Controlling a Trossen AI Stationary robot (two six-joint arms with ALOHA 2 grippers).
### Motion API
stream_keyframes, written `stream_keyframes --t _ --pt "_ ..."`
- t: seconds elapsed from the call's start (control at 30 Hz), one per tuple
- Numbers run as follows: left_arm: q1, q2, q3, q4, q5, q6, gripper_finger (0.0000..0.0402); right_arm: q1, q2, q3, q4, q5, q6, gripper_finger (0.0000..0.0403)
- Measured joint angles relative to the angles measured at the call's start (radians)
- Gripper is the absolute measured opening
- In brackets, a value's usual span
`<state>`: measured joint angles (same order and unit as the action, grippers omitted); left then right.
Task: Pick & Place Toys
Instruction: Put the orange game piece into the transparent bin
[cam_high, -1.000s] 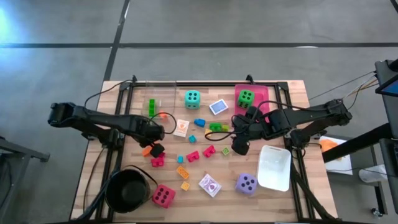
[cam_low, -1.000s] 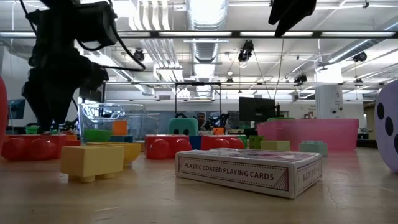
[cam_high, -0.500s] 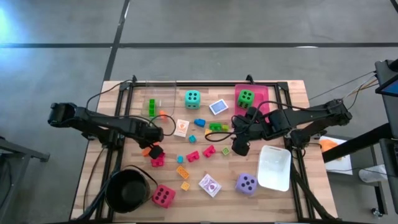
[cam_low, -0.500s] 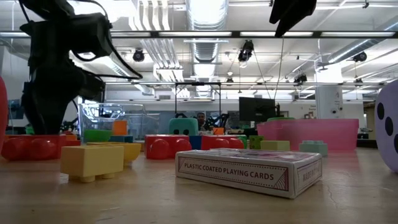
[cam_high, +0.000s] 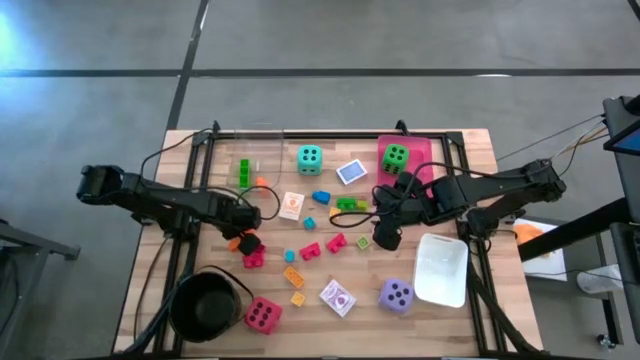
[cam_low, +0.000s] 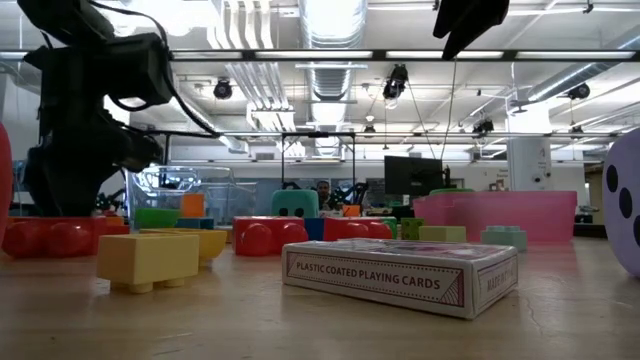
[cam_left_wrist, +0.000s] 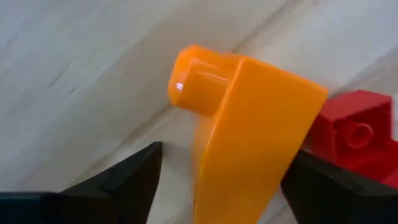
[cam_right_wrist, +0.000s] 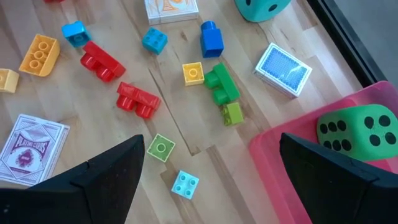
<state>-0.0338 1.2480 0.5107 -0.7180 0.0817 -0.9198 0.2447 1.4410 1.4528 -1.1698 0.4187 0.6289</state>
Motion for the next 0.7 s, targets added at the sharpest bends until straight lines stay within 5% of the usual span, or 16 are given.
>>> stream_keyframes --t 0.4,0.7 --pt "0.001 -0.002 -0.014 0.005 -0.017 -0.058 0.0159 0.000 0.000 0.000 0.000 0.000 0.000 0.0366" --pt "0.000 0.000 0.012 0.006 0.022 -0.103 0.0153 0.000 0.000 0.000 0.000 0.000 0.000 0.0366"
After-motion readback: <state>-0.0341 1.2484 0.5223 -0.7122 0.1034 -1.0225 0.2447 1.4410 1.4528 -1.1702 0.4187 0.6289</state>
